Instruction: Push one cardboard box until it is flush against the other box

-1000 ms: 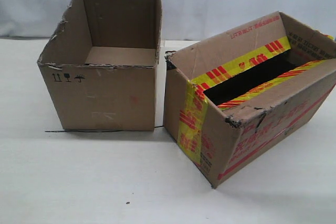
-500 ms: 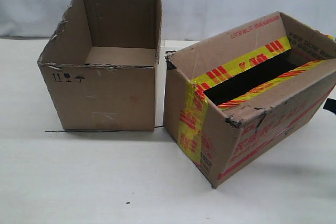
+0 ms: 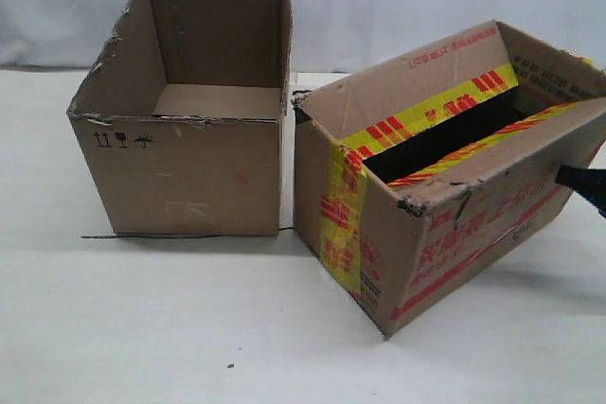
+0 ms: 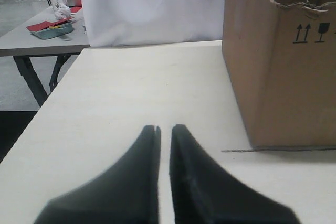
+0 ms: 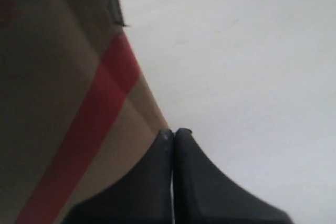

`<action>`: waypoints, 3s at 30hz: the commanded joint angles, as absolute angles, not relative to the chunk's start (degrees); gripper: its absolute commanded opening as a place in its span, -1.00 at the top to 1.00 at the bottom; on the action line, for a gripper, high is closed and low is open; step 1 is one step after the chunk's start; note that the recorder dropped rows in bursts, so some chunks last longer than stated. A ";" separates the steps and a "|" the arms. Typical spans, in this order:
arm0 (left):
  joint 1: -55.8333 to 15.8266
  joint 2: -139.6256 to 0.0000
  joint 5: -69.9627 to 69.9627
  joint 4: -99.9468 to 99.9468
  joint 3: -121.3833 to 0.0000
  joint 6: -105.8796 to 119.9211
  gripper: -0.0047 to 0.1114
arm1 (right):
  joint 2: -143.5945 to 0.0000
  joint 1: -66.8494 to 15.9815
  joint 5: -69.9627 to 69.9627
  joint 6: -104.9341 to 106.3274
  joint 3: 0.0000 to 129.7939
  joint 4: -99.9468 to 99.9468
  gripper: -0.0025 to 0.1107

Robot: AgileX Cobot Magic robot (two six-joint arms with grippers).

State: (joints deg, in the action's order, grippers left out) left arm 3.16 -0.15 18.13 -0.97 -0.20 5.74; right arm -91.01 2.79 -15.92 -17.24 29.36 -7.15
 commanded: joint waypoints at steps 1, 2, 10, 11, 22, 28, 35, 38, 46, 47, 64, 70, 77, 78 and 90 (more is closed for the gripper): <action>3.17 0.00 17.68 -0.39 0.00 5.67 0.92 | -95.21 3.15 -16.92 -18.53 33.18 -11.30 0.96; 3.17 0.00 17.68 -0.39 0.00 5.67 0.92 | -96.18 3.15 -16.92 -18.53 33.94 -11.55 0.96; 3.17 0.00 17.68 -0.39 0.00 5.67 0.92 | -103.01 3.15 -16.92 -18.53 39.52 -11.55 0.96; 3.17 0.00 17.68 -0.39 0.00 5.67 0.92 | -103.61 3.15 -16.92 -18.53 40.21 -11.55 0.96; 3.17 0.00 17.68 -0.39 0.00 5.67 0.92 | -111.77 3.15 -11.10 -18.27 53.02 -14.35 0.96; 3.17 0.00 17.68 -0.39 0.00 5.67 0.92 | -115.88 1.37 -9.11 -18.27 59.39 -14.55 0.96; 3.17 0.00 17.68 -0.39 0.00 5.67 0.92 | -122.43 -3.65 -4.31 -18.27 71.21 -15.91 0.96; 3.17 0.00 17.68 -0.39 0.00 5.67 0.92 | -124.46 -5.56 -3.12 -18.27 75.06 -15.91 0.96; 3.17 0.00 17.68 -0.39 0.00 5.67 0.92 | -127.13 -7.35 5.02 -17.51 81.85 -15.91 0.96; 3.17 0.00 17.68 -0.39 0.00 5.67 0.92 | -126.84 -7.35 5.87 -17.51 82.02 -15.91 0.96; 3.17 0.00 17.68 -0.39 0.00 5.67 0.92 | -73.03 -1.37 11.37 -17.51 47.63 -5.29 0.96; 3.17 0.00 17.68 -0.39 0.00 5.67 0.92 | -42.38 -21.66 12.68 -17.38 22.44 2.41 0.96; 3.17 0.00 17.68 -0.39 0.00 5.67 0.92 | -40.17 -37.99 5.26 -18.52 10.76 7.12 0.96; 3.17 0.00 17.68 -0.39 0.00 5.67 0.92 | -41.58 -38.73 3.01 -18.51 10.22 7.12 0.96; 3.17 0.00 17.68 -0.39 0.00 5.67 0.92 | -66.02 -34.37 -11.49 -13.18 15.28 6.85 0.96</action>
